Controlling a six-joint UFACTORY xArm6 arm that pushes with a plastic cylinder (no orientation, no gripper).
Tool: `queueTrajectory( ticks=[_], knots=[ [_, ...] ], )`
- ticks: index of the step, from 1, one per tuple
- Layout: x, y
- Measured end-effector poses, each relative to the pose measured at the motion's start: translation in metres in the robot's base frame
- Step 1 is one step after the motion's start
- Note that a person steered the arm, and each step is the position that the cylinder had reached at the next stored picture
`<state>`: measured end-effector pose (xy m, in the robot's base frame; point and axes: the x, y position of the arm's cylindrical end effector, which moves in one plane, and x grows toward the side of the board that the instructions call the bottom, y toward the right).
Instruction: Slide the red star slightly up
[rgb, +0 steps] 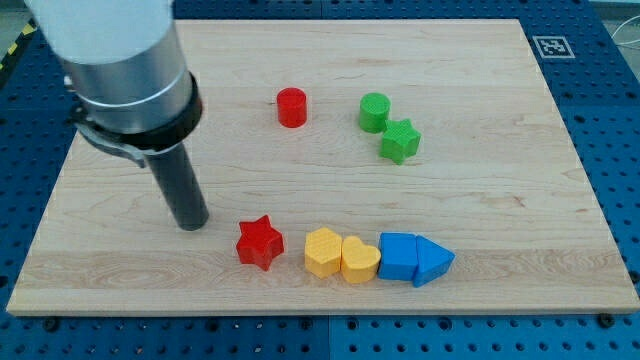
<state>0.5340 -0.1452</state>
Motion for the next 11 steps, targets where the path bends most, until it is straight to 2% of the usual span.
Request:
queueTrajectory(
  ticks=[3, 8, 9, 11],
  knots=[
    [0.059, 0.022],
    [0.059, 0.098],
    [0.057, 0.083],
    [-0.012, 0.015]
  ],
)
